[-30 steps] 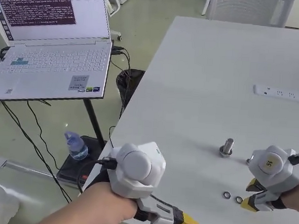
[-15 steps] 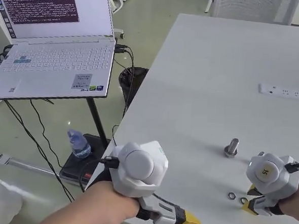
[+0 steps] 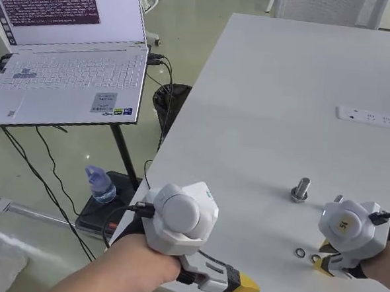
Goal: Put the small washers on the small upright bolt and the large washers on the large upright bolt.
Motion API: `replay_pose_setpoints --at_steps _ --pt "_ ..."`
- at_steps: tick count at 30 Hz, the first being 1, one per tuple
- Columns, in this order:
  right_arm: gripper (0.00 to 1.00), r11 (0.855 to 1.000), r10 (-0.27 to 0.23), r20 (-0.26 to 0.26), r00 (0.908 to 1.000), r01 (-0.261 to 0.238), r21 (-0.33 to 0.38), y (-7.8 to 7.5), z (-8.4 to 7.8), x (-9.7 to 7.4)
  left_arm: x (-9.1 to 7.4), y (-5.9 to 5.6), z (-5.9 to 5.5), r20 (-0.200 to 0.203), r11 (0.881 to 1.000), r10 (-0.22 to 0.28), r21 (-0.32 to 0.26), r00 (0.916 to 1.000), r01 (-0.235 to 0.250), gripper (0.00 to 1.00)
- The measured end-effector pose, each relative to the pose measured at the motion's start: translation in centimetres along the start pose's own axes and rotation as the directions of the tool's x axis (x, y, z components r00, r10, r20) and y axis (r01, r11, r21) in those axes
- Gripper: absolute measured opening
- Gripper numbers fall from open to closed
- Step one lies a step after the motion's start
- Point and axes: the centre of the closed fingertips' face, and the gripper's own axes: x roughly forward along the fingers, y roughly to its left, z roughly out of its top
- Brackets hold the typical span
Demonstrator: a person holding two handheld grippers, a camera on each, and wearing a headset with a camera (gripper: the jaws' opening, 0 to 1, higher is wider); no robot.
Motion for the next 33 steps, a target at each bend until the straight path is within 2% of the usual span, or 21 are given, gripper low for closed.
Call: replay_pose_setpoints --at_steps 11,18,27,33 --pt "0.15 1.0 -0.004 -0.02 0.9998 0.004 -0.008 -0.1 0.05 0.08 0.18 -0.01 0.07 -0.009 1.0 -0.004 0.0 1.0 0.004 0.9" --pt "0.13 1.0 -0.01 -0.028 0.9996 0.01 0.004 -0.09 0.12 0.08 0.29 -0.03 -0.24 -0.018 1.0 -0.007 -0.002 0.9998 0.007 0.89" --pt "0.13 1.0 -0.014 -0.04 0.9991 0.014 -0.008 -0.09 0.09 0.06 0.44 0.12 0.04 -0.019 1.0 -0.006 0.002 0.9998 0.006 0.87" --pt "0.13 1.0 -0.006 -0.03 0.9995 0.007 0.02 -0.18 0.06 0.01 0.53 0.12 0.16 -0.022 1.0 -0.004 0.008 0.9998 0.004 0.87"
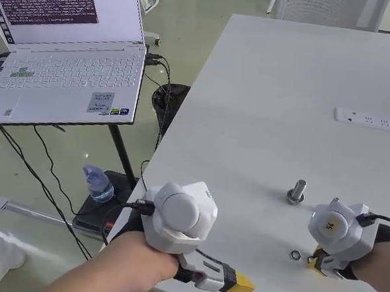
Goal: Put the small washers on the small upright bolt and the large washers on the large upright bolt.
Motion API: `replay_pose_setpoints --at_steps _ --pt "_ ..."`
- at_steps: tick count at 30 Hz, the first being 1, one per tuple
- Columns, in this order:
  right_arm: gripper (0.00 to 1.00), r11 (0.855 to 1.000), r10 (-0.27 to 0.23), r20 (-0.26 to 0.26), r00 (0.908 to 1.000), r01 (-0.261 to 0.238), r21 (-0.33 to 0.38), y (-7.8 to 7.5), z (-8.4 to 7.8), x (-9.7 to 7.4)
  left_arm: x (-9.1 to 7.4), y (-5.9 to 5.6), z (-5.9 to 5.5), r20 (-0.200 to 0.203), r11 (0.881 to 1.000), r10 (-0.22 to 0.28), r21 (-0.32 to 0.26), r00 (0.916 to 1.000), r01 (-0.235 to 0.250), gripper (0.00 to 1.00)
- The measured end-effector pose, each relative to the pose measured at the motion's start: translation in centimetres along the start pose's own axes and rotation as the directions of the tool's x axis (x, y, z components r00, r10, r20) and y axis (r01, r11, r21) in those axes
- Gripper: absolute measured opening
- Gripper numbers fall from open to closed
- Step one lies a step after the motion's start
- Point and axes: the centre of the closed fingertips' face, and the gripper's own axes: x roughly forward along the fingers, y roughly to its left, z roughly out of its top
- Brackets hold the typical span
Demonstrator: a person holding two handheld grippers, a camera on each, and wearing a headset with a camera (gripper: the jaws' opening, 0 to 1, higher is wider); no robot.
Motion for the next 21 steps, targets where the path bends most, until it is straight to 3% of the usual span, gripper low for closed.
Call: replay_pose_setpoints --at_steps 4,14,21 --pt "0.13 0.999 0.019 0.018 0.9997 -0.02 0.042 -0.1 0.0 0.0 0.1 0.2 0.2 0.017 1.0 0.009 0.017 0.9998 -0.009 0.89" --pt "0.13 0.998 0.019 0.031 0.9993 -0.021 0.065 -0.5 -0.4 -0.5 0.5 0.6 -0.1 0.018 0.999 0.026 0.025 0.9995 -0.027 0.9" --pt "0.13 0.993 0.019 0.058 0.9982 -0.025 0.117 -1.8 -1.0 -1.7 0.6 0.6 0.0 0.02 0.999 0.03 0.034 0.9993 -0.031 0.89"
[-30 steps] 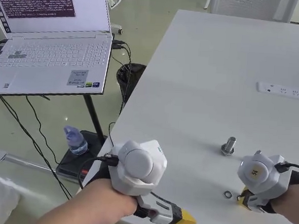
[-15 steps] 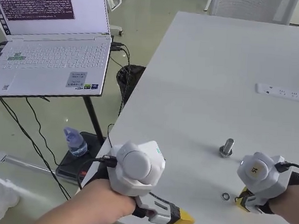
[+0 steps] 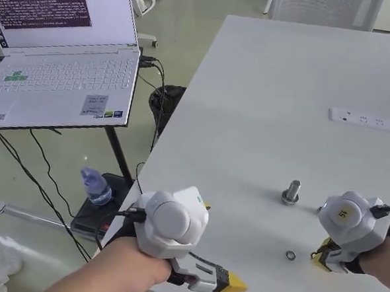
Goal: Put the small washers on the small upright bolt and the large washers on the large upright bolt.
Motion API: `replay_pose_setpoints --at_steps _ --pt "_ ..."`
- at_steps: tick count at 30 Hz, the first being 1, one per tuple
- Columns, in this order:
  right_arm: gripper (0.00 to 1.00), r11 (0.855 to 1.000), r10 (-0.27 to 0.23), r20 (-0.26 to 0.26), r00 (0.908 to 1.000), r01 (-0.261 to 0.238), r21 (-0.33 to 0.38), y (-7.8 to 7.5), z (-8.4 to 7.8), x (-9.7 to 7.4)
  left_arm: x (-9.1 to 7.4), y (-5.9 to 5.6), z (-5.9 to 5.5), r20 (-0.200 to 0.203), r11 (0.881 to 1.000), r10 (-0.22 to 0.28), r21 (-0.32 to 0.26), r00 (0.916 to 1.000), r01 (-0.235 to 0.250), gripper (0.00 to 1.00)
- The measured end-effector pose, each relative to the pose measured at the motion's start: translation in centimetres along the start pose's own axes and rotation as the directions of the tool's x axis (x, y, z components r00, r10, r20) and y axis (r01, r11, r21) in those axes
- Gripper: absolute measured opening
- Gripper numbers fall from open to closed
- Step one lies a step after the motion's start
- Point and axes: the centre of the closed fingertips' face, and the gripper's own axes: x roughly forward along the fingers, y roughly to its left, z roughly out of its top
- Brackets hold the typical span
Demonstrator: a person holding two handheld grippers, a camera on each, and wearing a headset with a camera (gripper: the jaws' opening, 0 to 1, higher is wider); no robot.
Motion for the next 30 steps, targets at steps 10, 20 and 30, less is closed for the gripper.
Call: replay_pose_setpoints --at_steps 10,20,30 --pt "0.13 0.999 0.007 0.017 0.9998 -0.007 0.036 -1.9 -0.6 -1.6 0.2 0.2 0.2 -0.002 1.0 0.005 -0.006 1.0 -0.005 0.88" --pt "0.13 0.998 -0.022 0.031 0.9993 0.02 0.052 -4.8 -0.1 -2.7 0.6 -0.1 0.0 -0.009 1.0 -0.003 -0.023 1.0 0.003 0.88" --pt "0.13 0.998 -0.051 0.029 0.9983 0.05 0.047 -6.4 0.9 -4.2 0.9 0.3 0.3 -0.008 1.0 -0.006 -0.011 1.0 0.006 0.87"
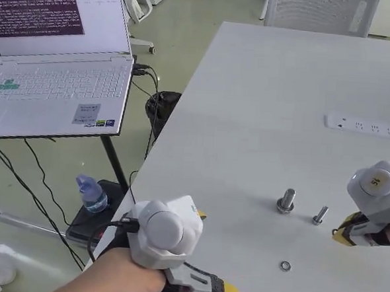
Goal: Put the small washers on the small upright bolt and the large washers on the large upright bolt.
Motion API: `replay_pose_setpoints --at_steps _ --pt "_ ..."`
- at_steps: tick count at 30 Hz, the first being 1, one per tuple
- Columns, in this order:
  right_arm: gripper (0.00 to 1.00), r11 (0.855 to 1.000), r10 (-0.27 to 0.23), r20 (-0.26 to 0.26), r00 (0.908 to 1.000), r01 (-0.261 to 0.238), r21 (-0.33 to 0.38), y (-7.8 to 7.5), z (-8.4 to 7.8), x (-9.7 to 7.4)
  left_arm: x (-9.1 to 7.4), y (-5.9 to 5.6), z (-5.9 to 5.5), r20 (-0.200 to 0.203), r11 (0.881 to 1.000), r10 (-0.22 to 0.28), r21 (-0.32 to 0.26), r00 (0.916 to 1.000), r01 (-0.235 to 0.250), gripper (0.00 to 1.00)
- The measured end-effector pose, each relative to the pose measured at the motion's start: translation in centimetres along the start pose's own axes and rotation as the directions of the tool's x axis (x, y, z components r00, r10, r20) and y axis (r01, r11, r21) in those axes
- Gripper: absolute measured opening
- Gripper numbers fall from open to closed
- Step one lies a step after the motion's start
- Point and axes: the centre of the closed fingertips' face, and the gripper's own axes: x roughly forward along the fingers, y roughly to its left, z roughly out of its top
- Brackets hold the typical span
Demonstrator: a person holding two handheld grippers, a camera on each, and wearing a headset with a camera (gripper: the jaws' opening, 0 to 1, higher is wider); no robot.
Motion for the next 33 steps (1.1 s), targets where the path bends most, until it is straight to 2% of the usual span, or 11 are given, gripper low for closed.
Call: replay_pose_setpoints --at_steps 11,21,28,33 --pt "0.13 0.999 -0.027 0.015 0.9995 0.027 -0.019 -1.2 1.9 -1.3 -0.1 0.2 0.0 -0.004 1.0 0.004 -0.004 1.0 -0.004 0.86" --pt "0.13 0.999 -0.038 0.038 0.9986 0.04 -0.035 -1.9 3.7 -1.5 -0.2 0.1 -0.6 -0.014 1.0 0.002 -0.012 0.9999 -0.002 0.85" --pt "0.13 0.998 -0.034 0.03 0.999 0.035 -0.06 -1.9 4.3 -1.0 0.0 0.1 -0.5 -0.012 1.0 -0.001 -0.018 0.9999 0.001 0.85" --pt "0.13 0.997 -0.031 0.015 0.9994 0.032 -0.077 -1.9 4.1 -0.6 0.1 0.2 -0.6 -0.015 1.0 -0.002 -0.021 0.9999 0.002 0.84"
